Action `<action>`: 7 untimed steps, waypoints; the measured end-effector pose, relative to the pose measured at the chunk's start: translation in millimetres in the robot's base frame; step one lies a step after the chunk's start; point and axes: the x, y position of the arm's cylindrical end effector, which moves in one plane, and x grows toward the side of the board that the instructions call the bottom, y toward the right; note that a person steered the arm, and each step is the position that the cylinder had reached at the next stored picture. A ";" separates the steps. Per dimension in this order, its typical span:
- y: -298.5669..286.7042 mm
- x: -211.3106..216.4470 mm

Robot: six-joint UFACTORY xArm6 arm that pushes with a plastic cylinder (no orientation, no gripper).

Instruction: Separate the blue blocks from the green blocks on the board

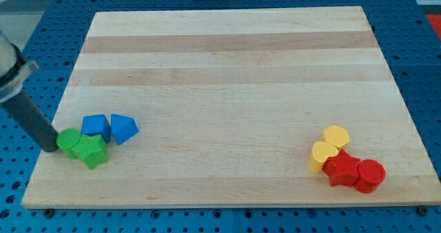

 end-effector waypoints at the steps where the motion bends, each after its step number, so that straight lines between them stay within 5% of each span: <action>1: 29.3 -0.4; 3: 53.8 -39.0; 7: 56.7 -39.3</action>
